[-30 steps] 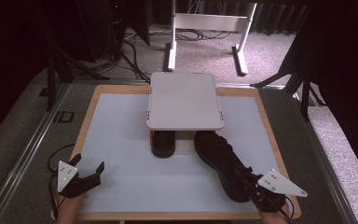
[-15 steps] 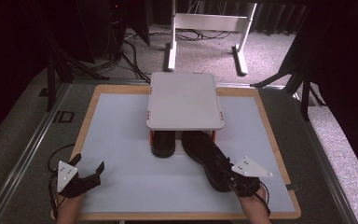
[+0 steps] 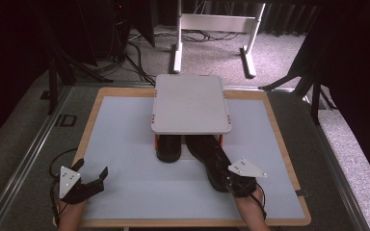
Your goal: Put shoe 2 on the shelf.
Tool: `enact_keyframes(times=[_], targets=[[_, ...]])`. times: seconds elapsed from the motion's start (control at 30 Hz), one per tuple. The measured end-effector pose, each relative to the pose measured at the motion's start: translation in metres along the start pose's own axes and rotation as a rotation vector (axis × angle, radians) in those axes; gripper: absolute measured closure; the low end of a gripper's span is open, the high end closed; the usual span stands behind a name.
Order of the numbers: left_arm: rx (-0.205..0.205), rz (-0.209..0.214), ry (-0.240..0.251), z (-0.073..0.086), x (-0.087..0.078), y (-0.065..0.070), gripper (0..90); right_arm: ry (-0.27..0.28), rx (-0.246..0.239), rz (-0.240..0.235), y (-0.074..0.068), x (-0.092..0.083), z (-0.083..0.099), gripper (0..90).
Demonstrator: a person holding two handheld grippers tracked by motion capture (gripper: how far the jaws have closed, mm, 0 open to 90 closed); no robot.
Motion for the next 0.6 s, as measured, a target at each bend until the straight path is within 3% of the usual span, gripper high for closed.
enact_keyframes(times=[0.6], targets=[[0.007, -0.002, 0.0, 0.0, 0.0, 0.001, 10.6, 0.023, 0.07, 0.088, 0.012, 0.038, -0.02, 84.9]])
Point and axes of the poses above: each handheld gripper's, and its own axes: x roughly forward along the jaws, z roughly out of its underside, y roughly to its right, the point moved 10 cm from there along x, roughly forward along the jaws, and after that the axes turned 13 degrees about -y, right-handed, at the moved point
